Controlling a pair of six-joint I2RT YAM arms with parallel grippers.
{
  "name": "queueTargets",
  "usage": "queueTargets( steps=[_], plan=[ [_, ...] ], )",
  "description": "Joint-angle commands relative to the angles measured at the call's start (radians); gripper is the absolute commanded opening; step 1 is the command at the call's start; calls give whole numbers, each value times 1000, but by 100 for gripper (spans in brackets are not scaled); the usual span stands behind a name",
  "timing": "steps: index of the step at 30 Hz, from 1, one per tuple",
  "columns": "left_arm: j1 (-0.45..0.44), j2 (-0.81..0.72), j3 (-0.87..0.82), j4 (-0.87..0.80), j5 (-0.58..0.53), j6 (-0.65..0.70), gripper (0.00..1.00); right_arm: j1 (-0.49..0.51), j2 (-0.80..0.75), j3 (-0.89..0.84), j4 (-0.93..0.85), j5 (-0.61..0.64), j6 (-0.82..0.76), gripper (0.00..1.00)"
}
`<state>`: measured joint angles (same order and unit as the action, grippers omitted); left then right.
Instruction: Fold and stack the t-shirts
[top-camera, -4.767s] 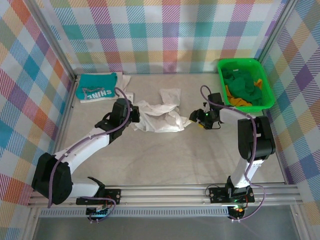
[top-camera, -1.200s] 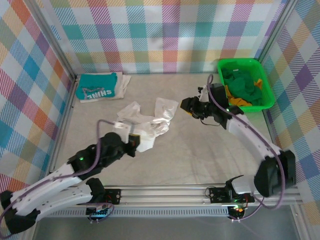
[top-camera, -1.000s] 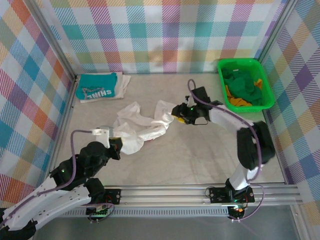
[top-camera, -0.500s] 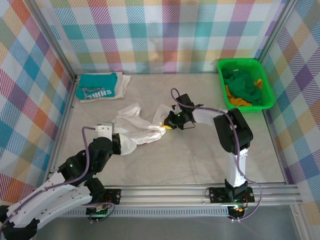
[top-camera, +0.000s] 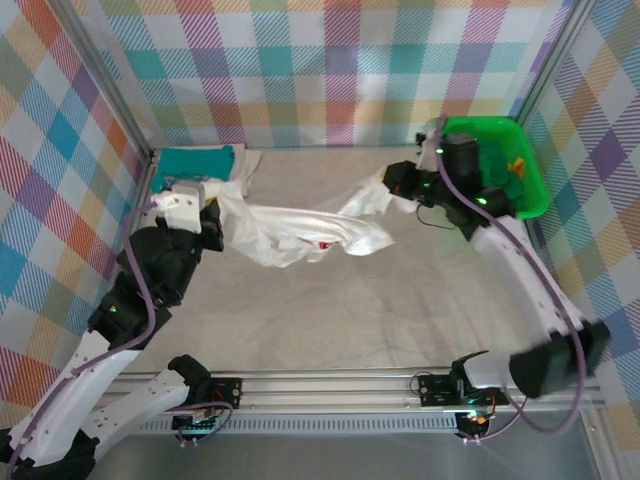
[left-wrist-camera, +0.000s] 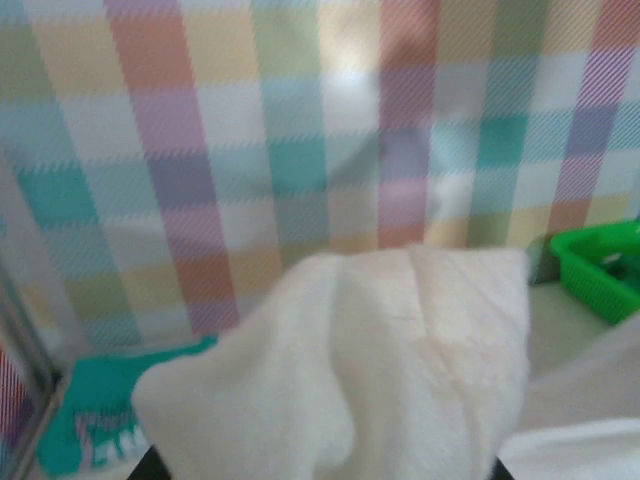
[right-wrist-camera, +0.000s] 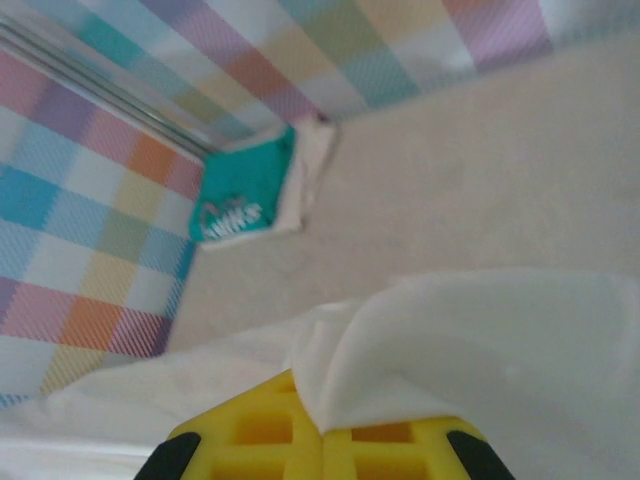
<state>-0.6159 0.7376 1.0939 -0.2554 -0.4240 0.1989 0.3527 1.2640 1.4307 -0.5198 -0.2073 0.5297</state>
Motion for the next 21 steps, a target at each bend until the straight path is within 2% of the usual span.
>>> queueTargets(
  steps=[1, 6, 9, 14, 17, 21],
  plan=[
    [12, 33, 125, 41, 117, 155, 0, 8, -109, 67, -182, 135, -112, 0],
    [12, 32, 237, 20, 204, 226, 0, 9, -209, 183, -330, 203, -104, 0],
    [12, 3, 229, 35, 219, 241, 0, 9, -263, 135, -336, 200, -82, 0],
    [12, 31, 200, -54, 209, 216, 0, 9, -256, 43, -346, 169, -38, 0],
    [12, 20, 89, 56, 128, 196, 0, 6, -252, 1, -338, 256, -1, 0],
    [21, 34, -9, 112, 24, 189, 0, -30, -198, -41, -338, 289, 33, 0]
  ],
)
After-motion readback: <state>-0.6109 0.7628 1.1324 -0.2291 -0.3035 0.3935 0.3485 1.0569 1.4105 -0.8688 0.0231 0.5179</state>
